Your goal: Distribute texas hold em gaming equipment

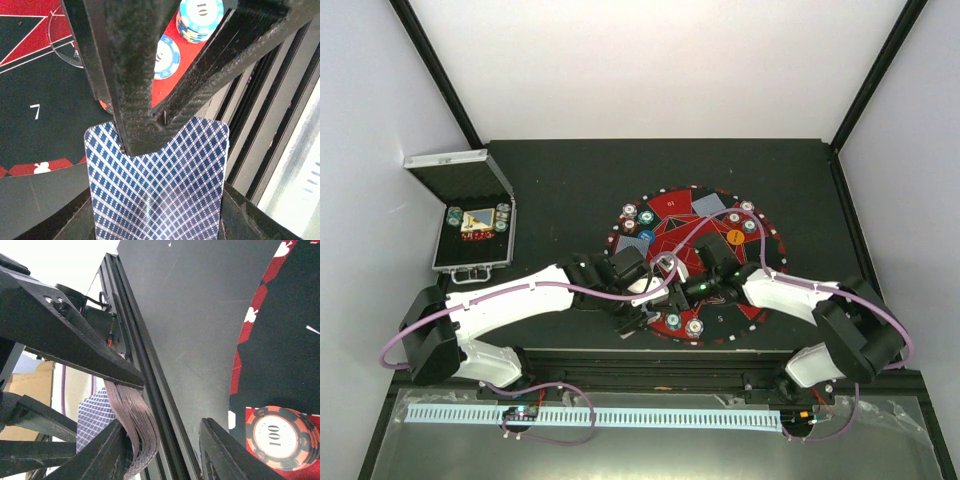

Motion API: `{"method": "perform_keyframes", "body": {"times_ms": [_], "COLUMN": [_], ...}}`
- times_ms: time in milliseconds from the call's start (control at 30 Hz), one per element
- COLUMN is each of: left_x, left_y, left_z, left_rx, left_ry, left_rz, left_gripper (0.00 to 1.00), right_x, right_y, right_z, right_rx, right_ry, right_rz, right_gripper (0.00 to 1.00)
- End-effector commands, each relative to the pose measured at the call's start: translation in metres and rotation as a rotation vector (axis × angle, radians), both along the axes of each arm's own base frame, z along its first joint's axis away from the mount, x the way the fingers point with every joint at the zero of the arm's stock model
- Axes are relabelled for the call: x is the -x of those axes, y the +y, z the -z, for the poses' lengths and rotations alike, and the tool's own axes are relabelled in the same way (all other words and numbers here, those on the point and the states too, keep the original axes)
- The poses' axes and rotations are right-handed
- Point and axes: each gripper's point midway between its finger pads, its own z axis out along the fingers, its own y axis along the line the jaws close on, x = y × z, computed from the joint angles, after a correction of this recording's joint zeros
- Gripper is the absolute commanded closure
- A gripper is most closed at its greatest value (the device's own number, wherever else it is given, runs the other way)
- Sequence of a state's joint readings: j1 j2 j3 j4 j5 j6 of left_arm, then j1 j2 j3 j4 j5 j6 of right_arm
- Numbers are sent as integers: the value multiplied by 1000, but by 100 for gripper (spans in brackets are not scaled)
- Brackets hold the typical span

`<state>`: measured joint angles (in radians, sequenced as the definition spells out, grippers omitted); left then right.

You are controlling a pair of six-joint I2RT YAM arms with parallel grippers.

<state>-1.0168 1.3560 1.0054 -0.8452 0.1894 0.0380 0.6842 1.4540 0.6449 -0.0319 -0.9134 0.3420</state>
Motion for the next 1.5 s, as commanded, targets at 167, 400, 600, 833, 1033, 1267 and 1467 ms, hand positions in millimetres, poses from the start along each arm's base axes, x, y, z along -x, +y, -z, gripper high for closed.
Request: {"method": "perform_keyframes", "body": {"times_ms": [167, 400, 600, 833, 1033, 1267, 1467], "left_x": [0, -1, -2, -4, -5, -7, -10], "left_y": [-7, -6, -6, -6, -5, -4, -2], "left_z": [-18, -15, -14, -15, -14, -10, -7], "left_rx": [47, 38, 30, 28, 23, 4, -11], "left_ry": [-31, -32, -33, -41, -43, -49, -57], "left_rz": [22, 20, 17, 11, 10, 0, -8], "left_gripper": [48, 48, 48, 48, 48, 48, 48], "right_x": [-11, -4, -2, -3, -2, -3, -12], "right_y": [-13, -13, -15, -16, -18, -25, -38], "right_z": [12, 7, 1, -4, -10, -16, -18], "right_rx": [98, 82, 80, 82, 82, 109, 165], "right_ry": [-59, -54, -67, -78, -90, -110, -123], "right_rz": [60, 30, 15, 16, 19, 49, 121], "right_gripper": [63, 72, 77, 90, 96, 99, 99]}}
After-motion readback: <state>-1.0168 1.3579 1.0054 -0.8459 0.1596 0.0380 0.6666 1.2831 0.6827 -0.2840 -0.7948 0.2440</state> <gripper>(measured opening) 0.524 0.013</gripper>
